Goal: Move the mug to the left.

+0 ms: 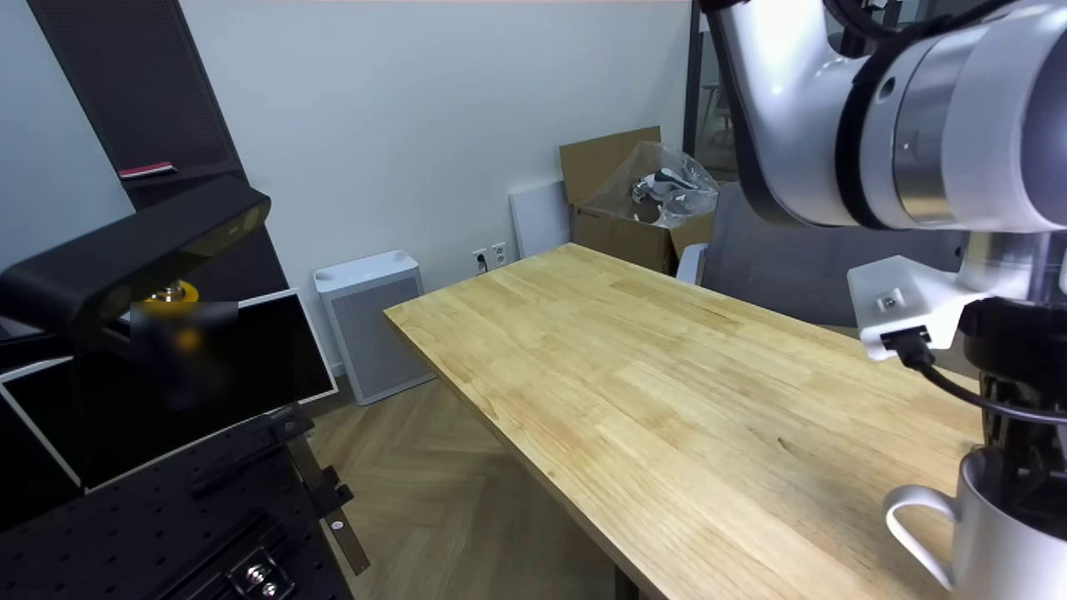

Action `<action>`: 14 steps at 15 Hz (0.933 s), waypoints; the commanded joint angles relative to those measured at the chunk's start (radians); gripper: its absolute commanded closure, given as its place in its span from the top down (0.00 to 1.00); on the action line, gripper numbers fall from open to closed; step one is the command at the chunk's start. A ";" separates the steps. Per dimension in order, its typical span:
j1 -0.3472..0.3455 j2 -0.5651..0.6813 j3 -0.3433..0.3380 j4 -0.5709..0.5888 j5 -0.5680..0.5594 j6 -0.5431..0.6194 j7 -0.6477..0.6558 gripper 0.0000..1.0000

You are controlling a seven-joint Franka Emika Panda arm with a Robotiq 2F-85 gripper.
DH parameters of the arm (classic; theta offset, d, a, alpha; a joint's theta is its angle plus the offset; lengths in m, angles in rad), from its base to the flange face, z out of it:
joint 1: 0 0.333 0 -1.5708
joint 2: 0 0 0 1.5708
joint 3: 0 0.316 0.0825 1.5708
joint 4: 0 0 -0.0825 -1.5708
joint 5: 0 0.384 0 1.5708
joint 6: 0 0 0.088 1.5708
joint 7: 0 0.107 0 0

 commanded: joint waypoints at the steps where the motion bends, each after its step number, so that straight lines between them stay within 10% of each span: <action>1: 0.028 -0.042 -0.010 0.001 0.004 -0.018 0.048 0.02; 14: 0.022 -0.063 0.120 0.089 0.045 -0.167 0.044 0.02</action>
